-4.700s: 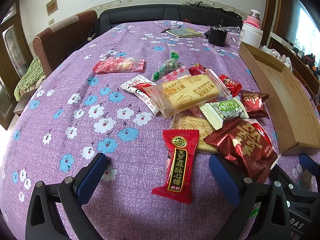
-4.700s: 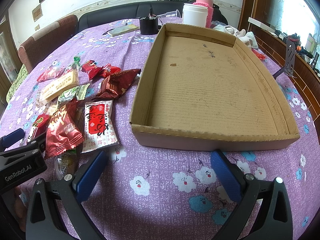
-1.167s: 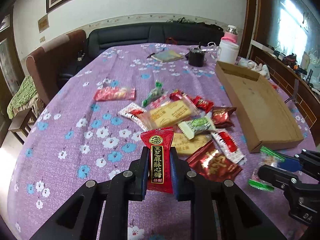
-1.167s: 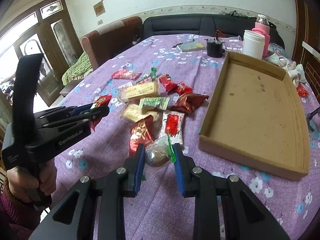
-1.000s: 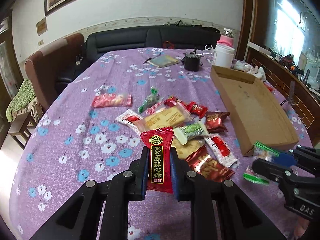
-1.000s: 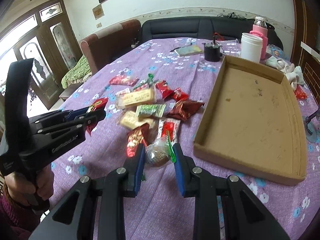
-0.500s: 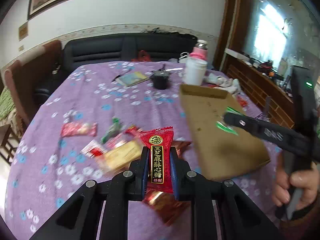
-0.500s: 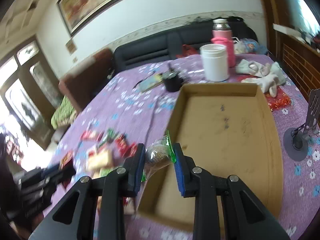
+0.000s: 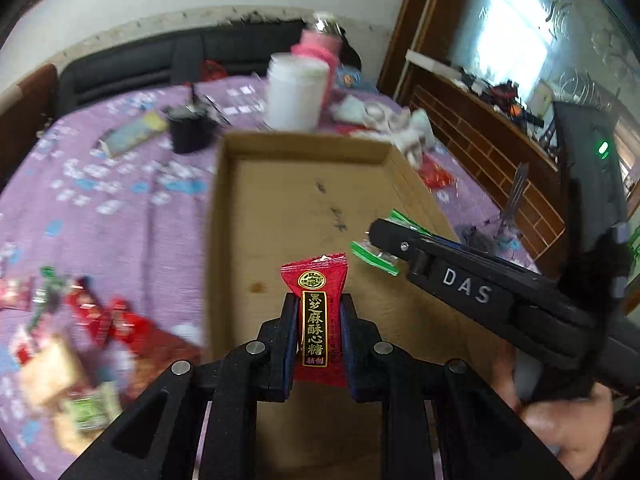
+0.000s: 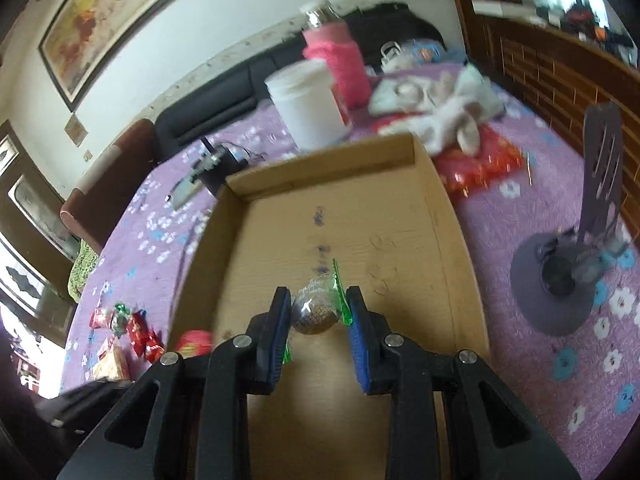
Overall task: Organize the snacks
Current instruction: 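Carry both candies into the cardboard tray and open both grippers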
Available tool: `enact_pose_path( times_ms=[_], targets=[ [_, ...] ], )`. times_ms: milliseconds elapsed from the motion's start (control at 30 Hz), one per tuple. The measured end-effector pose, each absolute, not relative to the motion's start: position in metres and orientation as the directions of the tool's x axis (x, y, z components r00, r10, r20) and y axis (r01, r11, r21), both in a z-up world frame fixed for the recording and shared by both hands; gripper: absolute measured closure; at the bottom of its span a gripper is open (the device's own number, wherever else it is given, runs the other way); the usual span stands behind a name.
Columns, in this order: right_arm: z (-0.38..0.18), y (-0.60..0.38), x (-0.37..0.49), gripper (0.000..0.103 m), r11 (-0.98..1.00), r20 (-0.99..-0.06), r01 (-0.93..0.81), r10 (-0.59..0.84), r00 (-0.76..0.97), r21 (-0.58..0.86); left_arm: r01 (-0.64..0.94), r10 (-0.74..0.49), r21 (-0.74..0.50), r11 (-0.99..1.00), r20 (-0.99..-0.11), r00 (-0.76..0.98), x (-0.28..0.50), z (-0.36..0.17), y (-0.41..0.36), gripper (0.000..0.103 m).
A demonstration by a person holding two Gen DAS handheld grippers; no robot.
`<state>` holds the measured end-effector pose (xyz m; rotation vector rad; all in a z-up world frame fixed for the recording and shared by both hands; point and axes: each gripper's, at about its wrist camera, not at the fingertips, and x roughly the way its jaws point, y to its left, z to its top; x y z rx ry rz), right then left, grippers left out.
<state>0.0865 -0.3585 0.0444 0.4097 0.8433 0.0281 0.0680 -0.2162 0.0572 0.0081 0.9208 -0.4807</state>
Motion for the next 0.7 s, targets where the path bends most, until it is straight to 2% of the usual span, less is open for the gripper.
enact_pose_path(
  times_ms=[167,433,533,700],
  targets=[
    [0.028,-0.362,0.094,0.076,0.922,-0.766,0.177,0.166,0.62,0.344,0.402,-0.375,-0.188,0.896,-0.805,0.46,0.072,0.029,-0.223,0.085],
    [0.028,-0.363,0.092,0.074,0.921,-0.777,0.208,0.139,0.615,0.329,0.424,-0.378,-0.171,0.889,-0.796,0.472,0.072,0.025,-0.222,0.084],
    [0.028,-0.363,0.091,0.065,0.922,-0.779,0.21,0.137,0.612,0.326,0.426,-0.395,-0.19,0.885,-0.79,0.469,0.072,0.027,-0.218,0.084],
    [0.043,-0.365,0.086,0.064,0.925,-0.753,0.208,0.111,0.649,0.316,0.421,-0.406,-0.199,0.885,-0.772,0.489,0.07,0.035,-0.213,0.084]
  ],
)
